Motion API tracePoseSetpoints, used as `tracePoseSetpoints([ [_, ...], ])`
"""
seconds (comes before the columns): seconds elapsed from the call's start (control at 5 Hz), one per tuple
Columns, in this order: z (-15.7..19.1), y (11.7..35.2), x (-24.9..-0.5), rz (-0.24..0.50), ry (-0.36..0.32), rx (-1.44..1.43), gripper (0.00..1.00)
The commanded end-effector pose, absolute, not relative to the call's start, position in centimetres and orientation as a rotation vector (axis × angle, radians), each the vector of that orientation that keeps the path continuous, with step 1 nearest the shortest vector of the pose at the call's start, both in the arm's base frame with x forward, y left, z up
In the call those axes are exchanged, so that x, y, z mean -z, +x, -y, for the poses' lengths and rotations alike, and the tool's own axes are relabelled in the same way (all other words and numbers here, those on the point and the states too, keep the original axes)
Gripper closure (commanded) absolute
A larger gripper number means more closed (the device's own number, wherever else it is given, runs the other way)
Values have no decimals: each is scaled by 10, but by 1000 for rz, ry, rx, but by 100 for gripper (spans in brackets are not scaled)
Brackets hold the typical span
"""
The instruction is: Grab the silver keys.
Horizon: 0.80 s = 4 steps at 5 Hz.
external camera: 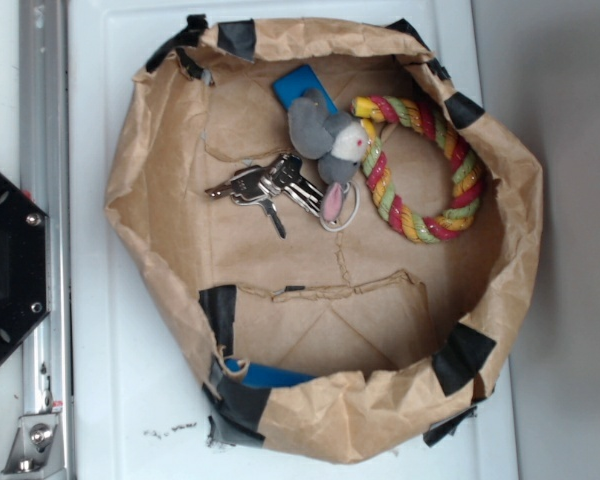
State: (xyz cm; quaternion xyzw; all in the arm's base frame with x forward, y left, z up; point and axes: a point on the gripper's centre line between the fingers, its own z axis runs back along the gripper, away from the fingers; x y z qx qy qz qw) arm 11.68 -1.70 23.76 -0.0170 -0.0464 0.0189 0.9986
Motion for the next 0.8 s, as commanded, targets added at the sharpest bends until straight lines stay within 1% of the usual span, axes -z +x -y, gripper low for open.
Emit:
tracePoseSetpoints([
  [0.0, 17, 117, -238, 93, -34, -38, 0],
  [0.2, 34, 167, -230, 144, -29, -133, 0],
  [0.4, 30, 217, -224, 143, -64, -161, 0],
  [0.6, 5, 264, -203, 182, -109, -244, 0],
])
